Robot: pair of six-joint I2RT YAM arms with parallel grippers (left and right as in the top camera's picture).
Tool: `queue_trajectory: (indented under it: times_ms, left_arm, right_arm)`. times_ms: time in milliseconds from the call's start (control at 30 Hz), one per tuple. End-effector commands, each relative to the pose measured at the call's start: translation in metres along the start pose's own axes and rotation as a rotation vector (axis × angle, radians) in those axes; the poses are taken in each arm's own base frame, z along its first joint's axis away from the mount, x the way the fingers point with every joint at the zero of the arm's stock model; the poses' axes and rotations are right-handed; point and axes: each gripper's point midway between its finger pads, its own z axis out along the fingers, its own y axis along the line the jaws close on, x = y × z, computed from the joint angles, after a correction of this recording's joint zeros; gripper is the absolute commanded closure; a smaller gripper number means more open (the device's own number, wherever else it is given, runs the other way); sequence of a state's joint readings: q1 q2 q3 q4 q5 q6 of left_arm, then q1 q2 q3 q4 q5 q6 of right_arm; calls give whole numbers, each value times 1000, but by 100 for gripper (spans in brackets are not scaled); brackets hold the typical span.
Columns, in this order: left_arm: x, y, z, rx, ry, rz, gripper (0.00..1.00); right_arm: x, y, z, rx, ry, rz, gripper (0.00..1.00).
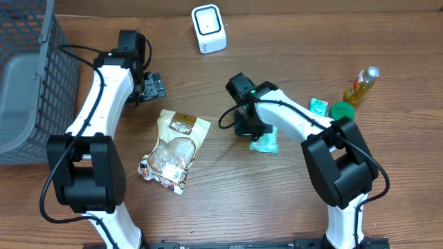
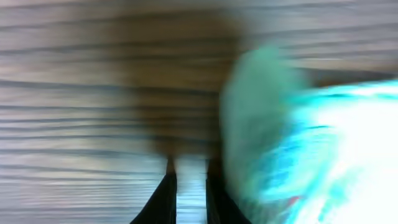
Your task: Scan the item barcode
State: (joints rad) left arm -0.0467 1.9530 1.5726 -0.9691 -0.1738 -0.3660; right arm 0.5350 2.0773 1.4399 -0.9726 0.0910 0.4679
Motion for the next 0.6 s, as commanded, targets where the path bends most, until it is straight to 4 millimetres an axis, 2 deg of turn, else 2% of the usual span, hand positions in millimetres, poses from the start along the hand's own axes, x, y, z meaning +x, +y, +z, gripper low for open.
queue_trajectory:
  times_ms: [0,333,433,567]
  left_arm:
    - [-4,1,-2,-11,-15,4,1]
    - [-4,1,-2,-11,-15,4,0]
    - [-4,1,-2,-11,-15,4,0]
    - [-4,1,-2,-11,-15,4,0]
  right_arm:
    - [-9,-39,6,126,-17,47,86]
    - [-20,-101,9,170,25,195,85]
    - [-19,-104,11,141,47,221,74]
    - [-18,-96,12,85,65,229,72]
